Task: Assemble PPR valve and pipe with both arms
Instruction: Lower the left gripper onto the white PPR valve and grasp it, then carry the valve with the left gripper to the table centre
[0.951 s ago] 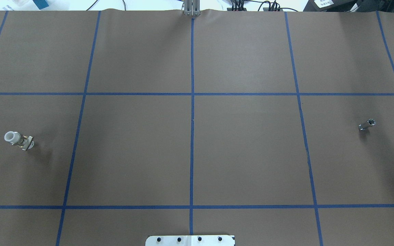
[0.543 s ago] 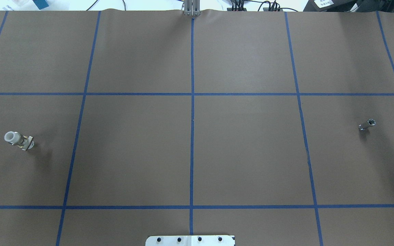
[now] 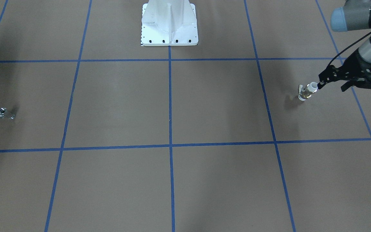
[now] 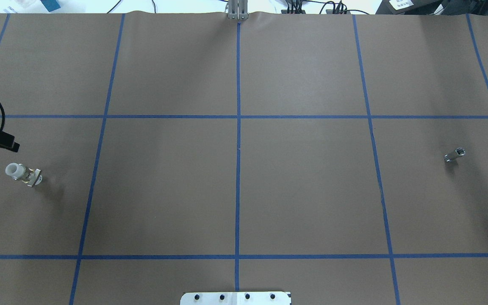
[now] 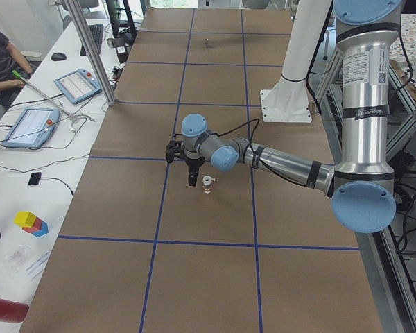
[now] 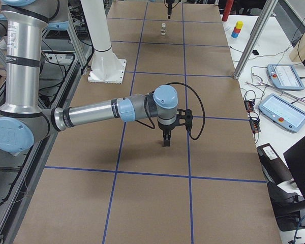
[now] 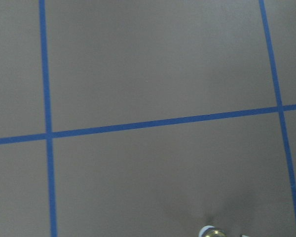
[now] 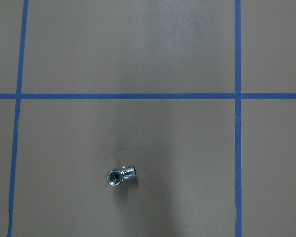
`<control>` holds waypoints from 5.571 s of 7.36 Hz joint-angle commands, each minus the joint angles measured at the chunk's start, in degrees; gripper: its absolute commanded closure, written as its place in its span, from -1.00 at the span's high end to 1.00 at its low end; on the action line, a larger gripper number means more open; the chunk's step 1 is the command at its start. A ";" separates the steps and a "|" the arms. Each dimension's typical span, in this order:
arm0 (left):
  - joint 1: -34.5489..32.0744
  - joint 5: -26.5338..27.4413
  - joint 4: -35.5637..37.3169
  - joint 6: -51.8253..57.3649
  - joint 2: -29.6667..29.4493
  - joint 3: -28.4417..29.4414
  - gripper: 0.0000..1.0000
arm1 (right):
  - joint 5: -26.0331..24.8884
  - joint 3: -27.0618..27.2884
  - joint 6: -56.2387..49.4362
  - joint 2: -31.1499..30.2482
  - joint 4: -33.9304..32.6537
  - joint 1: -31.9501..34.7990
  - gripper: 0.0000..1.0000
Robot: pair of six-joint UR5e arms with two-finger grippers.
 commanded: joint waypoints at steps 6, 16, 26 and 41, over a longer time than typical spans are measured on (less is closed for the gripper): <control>6.26 2.42 -2.52 -4.32 2.99 0.53 -0.33 | 0.46 -1.62 0.01 0.25 -0.02 -1.00 0.99; 16.91 7.98 25.54 -23.96 -32.80 -2.03 -1.00 | 0.82 -2.06 3.69 0.34 4.63 -1.88 0.99; 24.45 17.45 24.29 -32.01 -66.53 35.77 -1.00 | 0.73 -1.89 4.32 0.08 5.43 -1.88 0.99; 24.54 17.19 20.77 -33.50 -64.07 34.89 0.45 | 0.82 -1.80 5.99 -0.27 7.01 -1.88 0.99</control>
